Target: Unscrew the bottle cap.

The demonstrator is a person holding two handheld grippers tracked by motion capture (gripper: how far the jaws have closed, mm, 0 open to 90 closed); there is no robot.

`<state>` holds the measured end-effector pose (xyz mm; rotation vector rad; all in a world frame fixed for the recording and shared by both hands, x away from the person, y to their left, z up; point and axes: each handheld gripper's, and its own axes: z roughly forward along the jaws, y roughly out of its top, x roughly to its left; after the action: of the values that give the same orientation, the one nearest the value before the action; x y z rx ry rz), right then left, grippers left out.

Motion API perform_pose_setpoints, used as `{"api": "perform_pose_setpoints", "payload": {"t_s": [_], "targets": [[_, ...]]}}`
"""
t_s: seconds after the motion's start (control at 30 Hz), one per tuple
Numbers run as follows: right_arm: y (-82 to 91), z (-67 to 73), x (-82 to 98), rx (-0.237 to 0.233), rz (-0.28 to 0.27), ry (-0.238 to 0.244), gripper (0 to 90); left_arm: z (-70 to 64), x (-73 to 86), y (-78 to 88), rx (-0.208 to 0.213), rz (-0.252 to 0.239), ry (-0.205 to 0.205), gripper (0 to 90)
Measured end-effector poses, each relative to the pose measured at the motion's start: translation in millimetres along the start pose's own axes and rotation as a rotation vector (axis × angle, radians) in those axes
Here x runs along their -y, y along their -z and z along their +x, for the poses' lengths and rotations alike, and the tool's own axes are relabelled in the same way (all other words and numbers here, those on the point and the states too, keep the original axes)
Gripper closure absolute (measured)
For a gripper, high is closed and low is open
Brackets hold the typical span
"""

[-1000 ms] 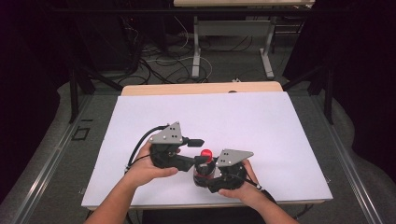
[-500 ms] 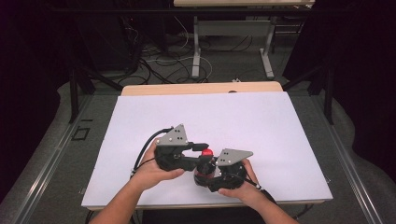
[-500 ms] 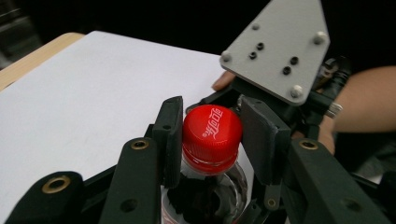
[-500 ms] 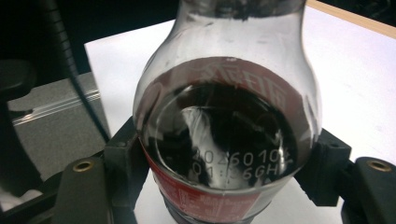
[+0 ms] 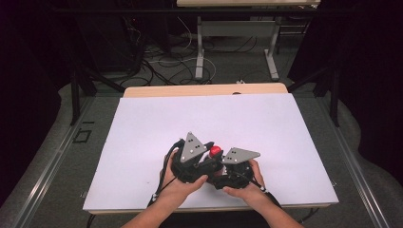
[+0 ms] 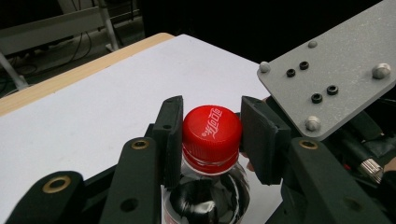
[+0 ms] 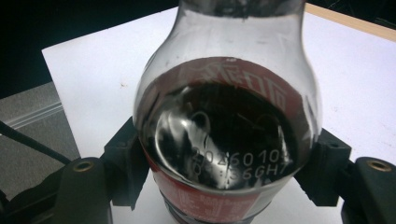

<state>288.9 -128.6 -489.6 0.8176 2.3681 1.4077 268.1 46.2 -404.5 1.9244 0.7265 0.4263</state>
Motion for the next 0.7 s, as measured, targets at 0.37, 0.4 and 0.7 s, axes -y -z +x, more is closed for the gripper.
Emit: {"api": "perform_pose_setpoints", "payload": {"t_s": [0.37, 0.4, 0.7], "targets": [[2.3, 1.3, -2.2, -0.048, -0.008, 0.009, 29.4, 39.5, -4.7, 10.5, 0.249, -0.018, -0.042, 45.0], [1.9, 1.8, -1.9, -0.052, -0.016, 0.020, 29.3, 42.6, -4.8, 12.3, 0.262, -0.019, -0.054, 44.9], [0.1, 6.6, -2.3, -0.087, -0.019, 0.050, 29.3, 52.7, -7.4, 18.4, 0.388, 0.019, -0.167, 47.7]]}}
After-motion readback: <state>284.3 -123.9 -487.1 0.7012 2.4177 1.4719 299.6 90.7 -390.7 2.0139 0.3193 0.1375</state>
